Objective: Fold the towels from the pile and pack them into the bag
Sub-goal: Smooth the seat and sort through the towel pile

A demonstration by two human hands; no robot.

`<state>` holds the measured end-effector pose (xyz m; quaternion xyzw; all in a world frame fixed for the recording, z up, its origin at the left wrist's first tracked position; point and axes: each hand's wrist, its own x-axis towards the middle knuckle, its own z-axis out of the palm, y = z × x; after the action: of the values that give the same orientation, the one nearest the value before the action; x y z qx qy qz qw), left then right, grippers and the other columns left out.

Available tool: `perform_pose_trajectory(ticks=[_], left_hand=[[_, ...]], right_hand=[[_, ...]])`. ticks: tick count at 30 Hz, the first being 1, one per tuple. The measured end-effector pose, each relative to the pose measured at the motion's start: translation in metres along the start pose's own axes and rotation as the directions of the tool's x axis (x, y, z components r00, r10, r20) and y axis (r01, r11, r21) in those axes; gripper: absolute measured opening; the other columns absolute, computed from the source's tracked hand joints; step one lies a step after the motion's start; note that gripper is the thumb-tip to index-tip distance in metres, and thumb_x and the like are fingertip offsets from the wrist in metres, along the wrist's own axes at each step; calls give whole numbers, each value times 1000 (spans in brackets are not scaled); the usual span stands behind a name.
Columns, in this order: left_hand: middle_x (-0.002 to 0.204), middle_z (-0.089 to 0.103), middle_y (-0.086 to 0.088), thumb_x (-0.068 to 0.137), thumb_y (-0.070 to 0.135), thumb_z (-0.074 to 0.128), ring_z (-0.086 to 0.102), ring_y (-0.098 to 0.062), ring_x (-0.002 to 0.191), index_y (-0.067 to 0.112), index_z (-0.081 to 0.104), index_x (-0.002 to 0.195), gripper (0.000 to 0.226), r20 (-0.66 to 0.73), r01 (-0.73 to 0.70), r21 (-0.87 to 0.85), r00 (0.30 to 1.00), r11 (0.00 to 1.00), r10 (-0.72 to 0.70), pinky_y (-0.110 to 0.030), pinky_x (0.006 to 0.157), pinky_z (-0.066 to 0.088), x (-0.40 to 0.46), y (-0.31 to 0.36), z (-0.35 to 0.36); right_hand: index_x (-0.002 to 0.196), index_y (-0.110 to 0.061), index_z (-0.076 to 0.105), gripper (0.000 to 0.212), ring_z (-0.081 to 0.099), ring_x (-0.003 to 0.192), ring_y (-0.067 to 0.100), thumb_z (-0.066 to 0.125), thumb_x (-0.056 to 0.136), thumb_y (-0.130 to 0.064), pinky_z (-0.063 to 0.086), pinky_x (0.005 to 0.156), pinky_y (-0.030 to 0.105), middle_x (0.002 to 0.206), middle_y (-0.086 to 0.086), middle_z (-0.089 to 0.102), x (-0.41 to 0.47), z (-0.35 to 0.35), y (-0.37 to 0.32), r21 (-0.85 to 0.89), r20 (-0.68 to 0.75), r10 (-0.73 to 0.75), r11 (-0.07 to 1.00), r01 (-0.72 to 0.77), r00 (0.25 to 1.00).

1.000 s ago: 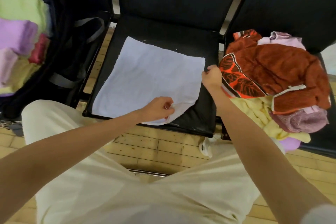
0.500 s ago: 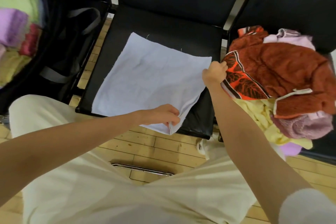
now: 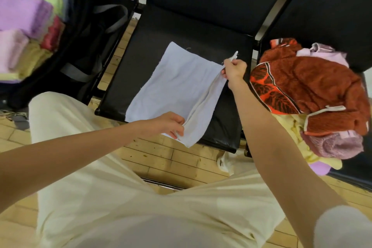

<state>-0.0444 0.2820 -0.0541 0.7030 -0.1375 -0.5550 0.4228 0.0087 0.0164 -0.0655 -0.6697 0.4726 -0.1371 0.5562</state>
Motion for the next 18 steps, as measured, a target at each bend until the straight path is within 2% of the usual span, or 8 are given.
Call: perform_pose_trajectory(ticks=[2,5,9,11,13,16,18], left_hand=[[58,42,4,77,-4,64,56,-9,61,12,35,59,38,-44,-9,-69,999,998,6,-26,74,57,-13,-9,-22],[71,37,-8,72,0,64,53,-19,73,8,42,65,25,-110,-31,-147,994,989,14,-29,75,57,-33,-21,-52],[65,30,-3,79,-8,58,50,-8,54,12,31,56,41,-267,-18,-160,963,987,-26,-30,74,56,-52,-37,-83],[68,35,-6,80,-6,59,54,-13,61,11,36,59,35,-301,-2,-168,952,986,-49,-28,71,57,-57,-45,-94],[69,47,-8,83,-1,61,60,-17,62,9,44,66,26,-380,47,-165,919,985,-108,-31,72,57,-57,-54,-102],[73,64,-11,86,9,59,65,-23,66,7,54,75,13,-538,161,-73,824,984,-175,-40,80,58,-53,-64,-107],[83,69,-14,86,18,57,67,-27,79,5,61,83,14,-577,282,136,802,950,-155,-40,79,55,-54,-64,-111]], right_hand=[[68,-15,44,26,57,52,15,59,88,-8,49,51,23,75,11,58,-6,32,-8,27,20,-18,999,17,1000],[71,-15,45,22,60,57,17,59,88,-8,55,61,30,80,12,61,-17,82,-19,22,49,-64,998,63,997],[76,-16,48,19,66,77,25,59,89,-9,58,71,33,89,14,64,-32,138,-29,-22,103,-95,995,98,990],[91,-11,55,4,67,82,23,59,91,-12,58,72,30,96,12,64,-37,158,-30,-43,133,-78,995,85,988],[107,-6,55,16,67,78,19,57,94,-15,58,70,27,100,10,63,-36,172,-29,-56,143,-32,998,41,989],[114,-4,51,25,67,86,21,55,95,-21,55,75,26,104,10,65,-37,183,-27,-102,139,31,995,-17,990],[99,-9,48,14,67,76,21,53,96,-21,51,60,19,90,5,63,-42,183,-27,-109,156,44,994,-27,987]])
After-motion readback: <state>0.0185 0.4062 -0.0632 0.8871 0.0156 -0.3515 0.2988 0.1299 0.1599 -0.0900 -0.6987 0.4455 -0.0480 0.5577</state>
